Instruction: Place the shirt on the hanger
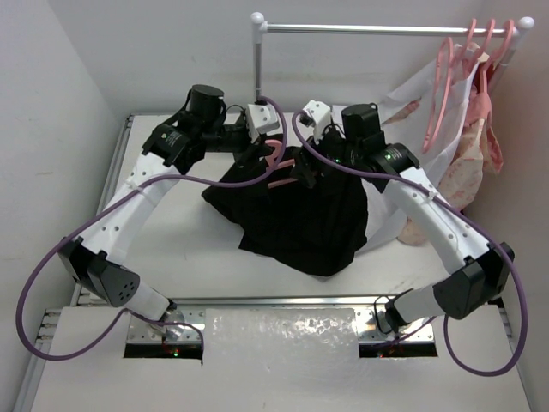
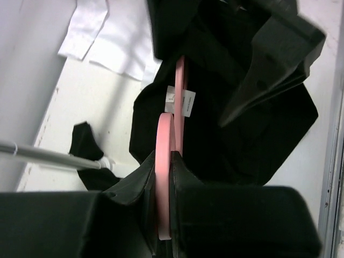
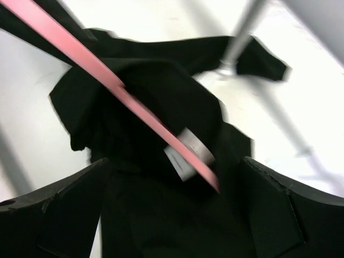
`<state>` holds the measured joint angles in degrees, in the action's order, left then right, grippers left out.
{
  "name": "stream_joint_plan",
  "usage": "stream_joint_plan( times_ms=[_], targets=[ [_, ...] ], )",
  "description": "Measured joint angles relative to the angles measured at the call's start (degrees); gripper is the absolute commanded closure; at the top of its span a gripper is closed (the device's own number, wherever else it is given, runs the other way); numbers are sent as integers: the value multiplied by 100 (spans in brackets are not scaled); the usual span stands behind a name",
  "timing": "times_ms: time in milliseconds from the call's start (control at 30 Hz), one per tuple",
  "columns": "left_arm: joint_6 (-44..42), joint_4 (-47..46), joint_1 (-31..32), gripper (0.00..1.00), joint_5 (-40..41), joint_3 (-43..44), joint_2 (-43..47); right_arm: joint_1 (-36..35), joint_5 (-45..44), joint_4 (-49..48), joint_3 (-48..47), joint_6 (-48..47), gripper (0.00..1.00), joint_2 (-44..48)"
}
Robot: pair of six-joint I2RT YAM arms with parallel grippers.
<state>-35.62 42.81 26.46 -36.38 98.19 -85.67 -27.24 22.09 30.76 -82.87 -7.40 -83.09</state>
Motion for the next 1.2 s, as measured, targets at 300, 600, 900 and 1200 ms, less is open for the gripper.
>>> stream_joint_plan(
  times_ms=[300,600,900,1200],
  targets=[
    [466,-448,11,100,380,-153,-17,-28,-2046,-1213,1016,479,7,1215],
    [809,-726,26,100,599,-157,-101,-787,-3744,-2260,2693,1172,34,1851],
    [822,-741,61,100,584,-155,-103,-1008,-4734,-2997,2929,1187,44,1156],
    [739,-697,61,100,448,-157,-103,-1003,-5171,-3493,2796,791,100,417]
  ],
)
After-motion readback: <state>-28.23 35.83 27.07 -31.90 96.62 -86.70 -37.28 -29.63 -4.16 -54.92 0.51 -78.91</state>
